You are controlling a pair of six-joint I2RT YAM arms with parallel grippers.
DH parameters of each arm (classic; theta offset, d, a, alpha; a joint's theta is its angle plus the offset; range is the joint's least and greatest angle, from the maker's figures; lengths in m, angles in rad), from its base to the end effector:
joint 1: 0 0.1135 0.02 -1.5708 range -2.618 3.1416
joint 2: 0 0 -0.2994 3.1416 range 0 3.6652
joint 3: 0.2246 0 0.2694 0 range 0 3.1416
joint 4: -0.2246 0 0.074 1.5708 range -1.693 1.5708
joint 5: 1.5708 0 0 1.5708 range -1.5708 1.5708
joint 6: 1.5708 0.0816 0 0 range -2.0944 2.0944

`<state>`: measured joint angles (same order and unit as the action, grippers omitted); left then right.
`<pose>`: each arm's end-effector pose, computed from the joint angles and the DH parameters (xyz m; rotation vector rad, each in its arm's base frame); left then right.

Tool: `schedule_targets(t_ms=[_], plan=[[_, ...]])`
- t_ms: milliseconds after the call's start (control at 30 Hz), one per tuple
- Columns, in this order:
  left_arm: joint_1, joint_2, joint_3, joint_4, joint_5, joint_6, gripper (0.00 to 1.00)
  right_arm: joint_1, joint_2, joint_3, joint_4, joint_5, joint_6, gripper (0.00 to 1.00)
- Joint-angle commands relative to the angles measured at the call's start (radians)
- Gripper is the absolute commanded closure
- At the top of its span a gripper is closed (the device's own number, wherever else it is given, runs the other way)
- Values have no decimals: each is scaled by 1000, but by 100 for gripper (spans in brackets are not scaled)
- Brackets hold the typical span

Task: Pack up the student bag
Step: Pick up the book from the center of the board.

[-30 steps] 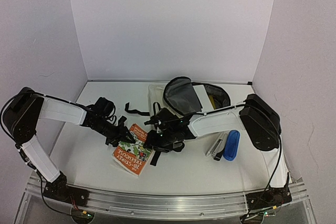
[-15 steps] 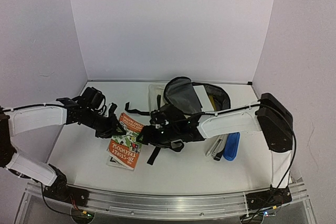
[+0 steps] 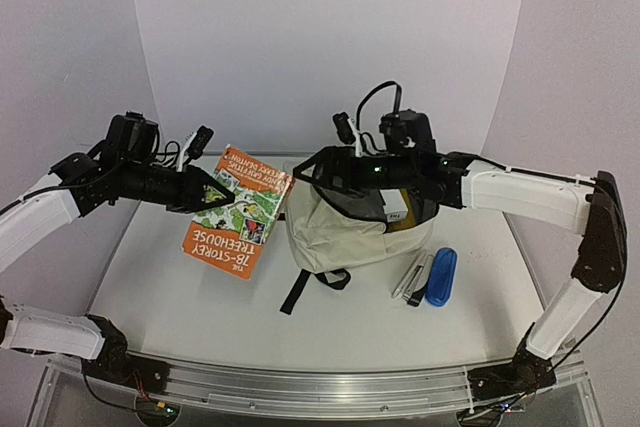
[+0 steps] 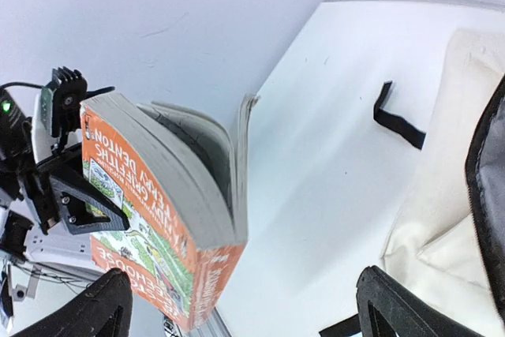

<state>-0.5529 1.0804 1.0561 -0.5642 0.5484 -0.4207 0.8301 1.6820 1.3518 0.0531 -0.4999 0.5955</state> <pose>0.2010 -0.1740 0.3515 0.4897 2.2376 -1.1298 0.2823 0.3667 0.3428 -0.6292 1.9795 1.4012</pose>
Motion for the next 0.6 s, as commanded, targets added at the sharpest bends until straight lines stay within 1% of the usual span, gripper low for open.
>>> schedule_targets(t_ms=[0, 67, 167, 367, 567], plan=[[-2, 97, 131, -60, 218, 139, 98, -41, -62, 50, -152, -292, -218, 2], [-6, 147, 158, -60, 279, 157, 98, -40, -55, 84, -277, -279, -279, 2], [-15, 186, 181, -23, 328, 171, 98, -41, -38, 91, -374, -258, -313, 2], [-19, 231, 214, 15, 403, 183, 99, -41, -18, 57, -376, -311, -302, 2], [-36, 286, 265, -42, 457, 215, 99, -40, 29, 100, -366, -392, -307, 2]])
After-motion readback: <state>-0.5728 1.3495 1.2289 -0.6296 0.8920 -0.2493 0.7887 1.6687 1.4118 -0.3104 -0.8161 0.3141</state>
